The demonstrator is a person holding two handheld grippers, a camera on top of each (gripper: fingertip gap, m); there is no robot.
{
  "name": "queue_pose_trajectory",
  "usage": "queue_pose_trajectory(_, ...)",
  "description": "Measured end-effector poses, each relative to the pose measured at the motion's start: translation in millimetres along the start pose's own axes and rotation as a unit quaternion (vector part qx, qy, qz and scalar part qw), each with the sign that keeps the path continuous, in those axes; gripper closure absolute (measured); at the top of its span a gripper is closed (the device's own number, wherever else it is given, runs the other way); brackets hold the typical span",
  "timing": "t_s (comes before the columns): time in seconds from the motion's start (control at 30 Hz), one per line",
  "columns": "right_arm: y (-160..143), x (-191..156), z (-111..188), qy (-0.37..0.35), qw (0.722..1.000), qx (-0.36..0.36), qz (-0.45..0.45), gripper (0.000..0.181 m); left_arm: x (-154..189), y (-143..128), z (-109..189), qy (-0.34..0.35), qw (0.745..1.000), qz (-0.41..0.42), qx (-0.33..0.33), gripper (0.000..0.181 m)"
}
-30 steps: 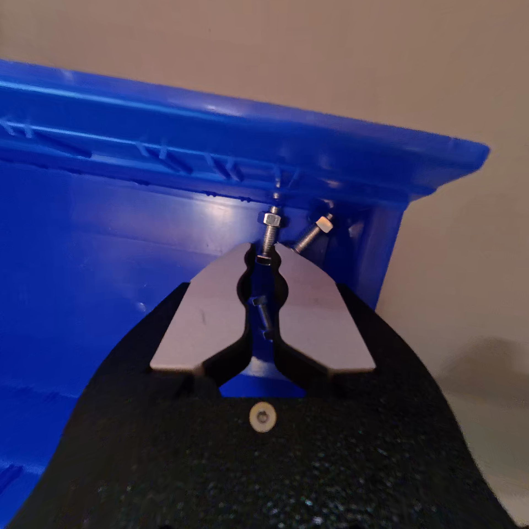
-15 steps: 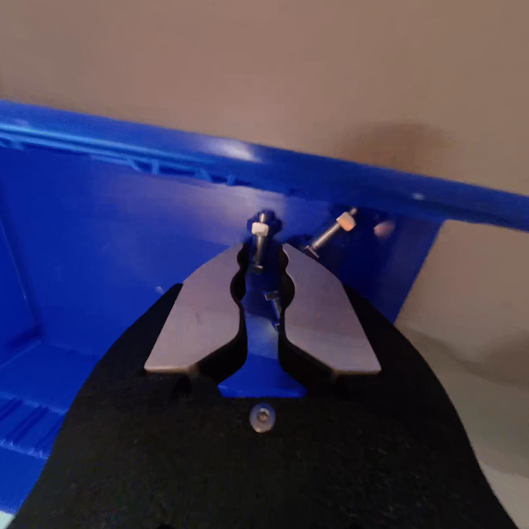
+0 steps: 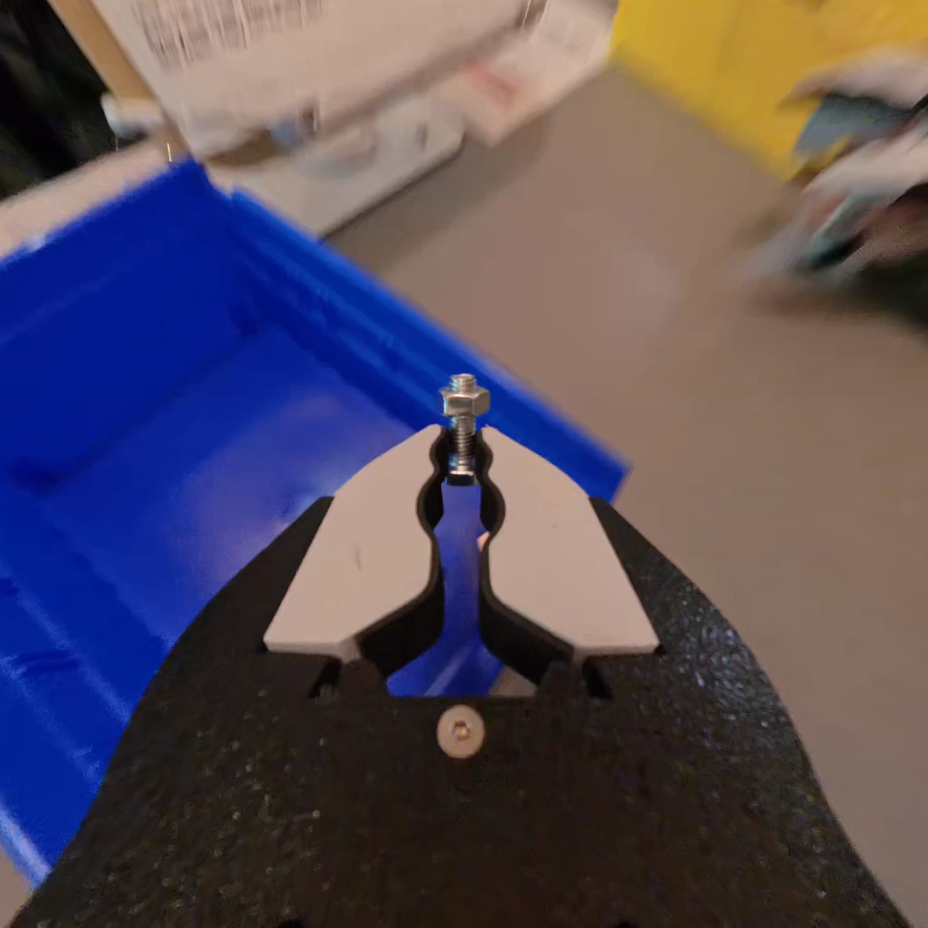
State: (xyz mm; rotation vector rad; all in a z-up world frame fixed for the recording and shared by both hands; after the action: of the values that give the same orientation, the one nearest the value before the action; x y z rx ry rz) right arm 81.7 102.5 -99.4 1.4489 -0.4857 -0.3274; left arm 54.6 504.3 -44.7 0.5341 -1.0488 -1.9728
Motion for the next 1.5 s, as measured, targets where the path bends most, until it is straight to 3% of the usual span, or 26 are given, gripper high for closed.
queue_pose_trajectory(0.03,0,-1,0,0.004,1.0,-0.001,0.003,0.114,12,9,11,-0.018,0.999,0.022,0.046,0.172)
queue_pose_trajectory(0.1,1,-6,-1,0.028,1.0,0.002,-0.001,0.113,41,24,26,-0.061,0.99,0.051,0.116,0.172)
queue_pose_trajectory(0.2,11,-21,-2,0.104,0.993,0.053,-0.033,0.119,92,32,21,-0.136,0.975,0.084,0.151,0.172)
queue_pose_trajectory(0.37,32,-49,6,0.275,0.948,0.127,-0.095,0.13,181,36,-32,-0.252,0.949,0.076,0.172,0.172)
queue_pose_trajectory(0.53,40,-58,17,0.328,0.93,0.147,-0.079,0.148,233,30,-89,-0.303,0.923,0.006,0.235,0.172)
queue_pose_trajectory(0.73,37,-57,16,0.317,0.938,0.124,-0.06,0.152,239,28,-112,-0.307,0.903,0.006,0.3,0.172)
queue_pose_trajectory(1.17,29,-64,6,0.288,0.953,0.087,-0.007,0.164,232,17,-117,-0.263,0.92,-0.022,0.289,0.172)
queue_pose_trajectory(1.5,27,-63,0,0.276,0.957,0.079,-0.033,0.164,230,16,-119,-0.202,0.938,-0.054,0.275,0.172)
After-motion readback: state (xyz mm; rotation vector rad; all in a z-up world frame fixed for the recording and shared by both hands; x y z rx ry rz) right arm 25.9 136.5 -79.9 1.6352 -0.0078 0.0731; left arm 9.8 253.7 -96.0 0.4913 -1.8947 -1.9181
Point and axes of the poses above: each gripper's, where its closed fingertips meet, z back along the fingers, y out of its top, x = y × z across the jaws, the point moved 7 cm from there along z, back along the fingers, and after that the axes turned 8 degrees about y, right-handed, at the moved point
